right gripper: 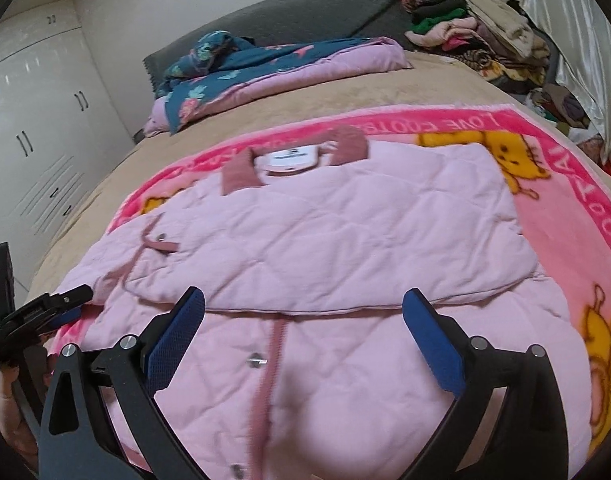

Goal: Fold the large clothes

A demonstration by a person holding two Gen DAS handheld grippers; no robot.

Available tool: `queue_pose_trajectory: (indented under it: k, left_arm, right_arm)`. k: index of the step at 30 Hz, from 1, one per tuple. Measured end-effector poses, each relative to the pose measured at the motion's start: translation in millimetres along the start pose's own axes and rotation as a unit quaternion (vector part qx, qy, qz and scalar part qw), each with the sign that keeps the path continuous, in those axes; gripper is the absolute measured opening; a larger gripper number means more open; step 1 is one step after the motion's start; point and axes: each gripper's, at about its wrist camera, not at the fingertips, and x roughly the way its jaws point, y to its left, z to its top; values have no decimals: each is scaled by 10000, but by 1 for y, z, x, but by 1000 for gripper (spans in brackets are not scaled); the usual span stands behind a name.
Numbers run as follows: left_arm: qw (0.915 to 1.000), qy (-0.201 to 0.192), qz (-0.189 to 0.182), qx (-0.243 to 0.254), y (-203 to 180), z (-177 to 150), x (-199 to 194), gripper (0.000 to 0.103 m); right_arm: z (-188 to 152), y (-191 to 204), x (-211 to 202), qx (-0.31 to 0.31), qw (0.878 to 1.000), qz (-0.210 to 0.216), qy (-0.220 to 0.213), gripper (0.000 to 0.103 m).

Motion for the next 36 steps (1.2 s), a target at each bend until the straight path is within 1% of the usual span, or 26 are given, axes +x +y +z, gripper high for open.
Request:
queue_pose_trajectory:
  k: [9,15,19,23,28,30,34,36]
  left_arm:
    - [9991,-273,266,-210,34,5,-20,94]
    - [9976,-325,360,-489,64,8,-25,94]
    - [9965,-377,307,-682,82,10,-29,94]
    - [9954,-483,313,-773,92,12,-36,94]
    - [9947,-571,359,-774,107,9,-44,94]
    - [9949,-557,383,-750,114,10,-44,94]
    - [9951,-430,265,-852,127,12,-41,94]
    - [9954,-444,321,-788,130,12,-41,94]
  right_arm:
    - [5,50,7,-189,9995,252,-47,99]
    - [5,89,18,-424,9982,423,7,99]
    - [4,108,26,-555,9972,500,49,99]
    - [1,127,34,-635,9962,594,83,99]
    - [-2,152,41,-819,9943,667,128,99]
    - [-3,162,43,-898,9936,678,119,99]
    - [-3,177,48,-941,9932,684,101,99]
    - [-4,184,50,-954,9927,727,118,99]
